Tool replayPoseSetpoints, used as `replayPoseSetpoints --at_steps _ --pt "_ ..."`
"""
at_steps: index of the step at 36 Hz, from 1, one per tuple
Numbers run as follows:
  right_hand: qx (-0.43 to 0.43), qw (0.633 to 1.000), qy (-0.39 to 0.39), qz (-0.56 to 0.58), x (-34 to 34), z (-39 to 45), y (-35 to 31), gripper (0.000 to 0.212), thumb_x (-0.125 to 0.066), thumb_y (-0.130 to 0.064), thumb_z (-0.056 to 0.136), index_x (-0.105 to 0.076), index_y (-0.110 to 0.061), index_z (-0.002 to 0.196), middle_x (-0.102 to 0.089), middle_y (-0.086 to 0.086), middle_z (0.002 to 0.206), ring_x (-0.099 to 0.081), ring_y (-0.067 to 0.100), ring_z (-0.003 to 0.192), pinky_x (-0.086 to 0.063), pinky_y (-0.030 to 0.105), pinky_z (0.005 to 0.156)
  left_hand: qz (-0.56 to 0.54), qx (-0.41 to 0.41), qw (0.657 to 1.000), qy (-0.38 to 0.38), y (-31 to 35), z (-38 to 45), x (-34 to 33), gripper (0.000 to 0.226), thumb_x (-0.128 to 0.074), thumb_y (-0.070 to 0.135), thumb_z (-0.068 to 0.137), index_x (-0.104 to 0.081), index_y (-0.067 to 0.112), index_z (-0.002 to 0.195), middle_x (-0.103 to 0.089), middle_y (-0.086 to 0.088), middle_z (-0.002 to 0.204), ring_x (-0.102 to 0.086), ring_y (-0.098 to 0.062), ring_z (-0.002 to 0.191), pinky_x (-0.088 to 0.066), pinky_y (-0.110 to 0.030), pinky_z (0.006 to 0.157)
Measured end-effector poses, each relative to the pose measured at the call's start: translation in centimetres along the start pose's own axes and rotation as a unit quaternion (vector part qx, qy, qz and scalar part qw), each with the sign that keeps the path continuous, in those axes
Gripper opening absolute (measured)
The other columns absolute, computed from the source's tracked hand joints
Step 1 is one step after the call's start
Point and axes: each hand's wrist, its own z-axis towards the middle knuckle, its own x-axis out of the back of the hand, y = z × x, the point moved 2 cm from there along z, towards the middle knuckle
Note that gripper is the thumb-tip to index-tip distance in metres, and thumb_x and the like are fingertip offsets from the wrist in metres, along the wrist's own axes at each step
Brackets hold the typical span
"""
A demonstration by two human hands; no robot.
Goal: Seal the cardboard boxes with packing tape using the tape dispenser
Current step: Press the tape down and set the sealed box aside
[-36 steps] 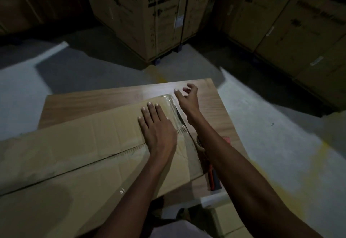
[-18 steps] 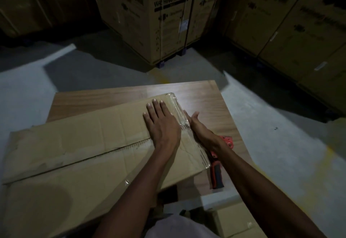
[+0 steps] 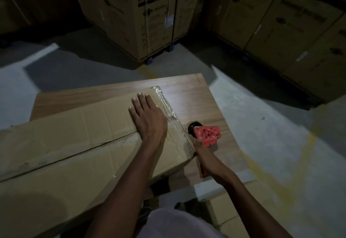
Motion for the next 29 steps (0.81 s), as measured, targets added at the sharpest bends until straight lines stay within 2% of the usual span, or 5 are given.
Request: replayPoseSetpoints --at_steps 5,8,13,25,29 --pt "0.036 0.994 0.056 -0.09 -0.7 -2.1 0.2 0.066 -0.026 -0.056 0.105 -0.023 -0.029 0.165 -0.018 -0.012 0.17 -0.011 0.008 0.16 -0.009 0.042 0.132 -0.002 0.0 1.0 0.002 0.1 -0.2 -0.1 0.059 -0.029 0.031 0.107 -0.019 0.01 0.161 -0.011 -0.012 0.17 -0.006 -0.034 0.156 -0.006 -0.053 0.125" --pt "0.033 0.982 0.079 -0.166 -1.8 -1.4 0.7 0.051 -0.032 -0.036 0.114 -0.033 -0.02 0.163 -0.038 0.006 0.165 -0.032 0.023 0.154 -0.024 0.05 0.126 0.006 -0.006 1.0 -0.001 0.0 -0.4 -0.2 0.06 -0.029 0.031 0.107 -0.018 0.009 0.161 -0.01 -0.013 0.17 -0.005 -0.035 0.156 -0.005 -0.053 0.125" --pt "0.042 0.952 0.106 -0.285 -1.8 3.0 -1.6 0.028 -0.034 -0.015 0.109 -0.051 -0.006 0.09 -0.057 0.028 0.105 -0.056 0.044 0.105 -0.045 0.053 0.089 0.012 -0.012 1.0 -0.008 0.1 -0.3 -0.3 0.06 -0.028 0.031 0.107 -0.015 0.009 0.162 -0.007 -0.014 0.17 -0.003 -0.036 0.156 -0.005 -0.054 0.125" --pt "0.079 0.917 0.053 -0.388 -4.0 18.0 -15.1 0.037 -0.038 -0.012 0.111 -0.05 0.008 0.141 -0.051 0.032 0.145 -0.053 0.043 0.13 -0.042 0.041 0.103 0.017 -0.018 0.999 -0.031 -0.1 0.2 -0.2 0.063 -0.024 0.026 0.103 -0.008 0.01 0.163 -0.002 -0.013 0.17 0.0 -0.038 0.156 -0.004 -0.055 0.125" --pt "0.063 0.946 0.043 -0.315 -4.3 18.2 -15.4 0.035 -0.031 -0.018 0.115 -0.054 0.003 0.13 -0.052 0.035 0.14 -0.053 0.044 0.129 -0.042 0.042 0.105 0.007 -0.015 0.999 -0.036 -0.5 0.7 0.1 0.062 -0.024 0.032 0.106 -0.009 0.012 0.163 -0.003 -0.011 0.17 -0.001 -0.036 0.156 -0.003 -0.054 0.125"
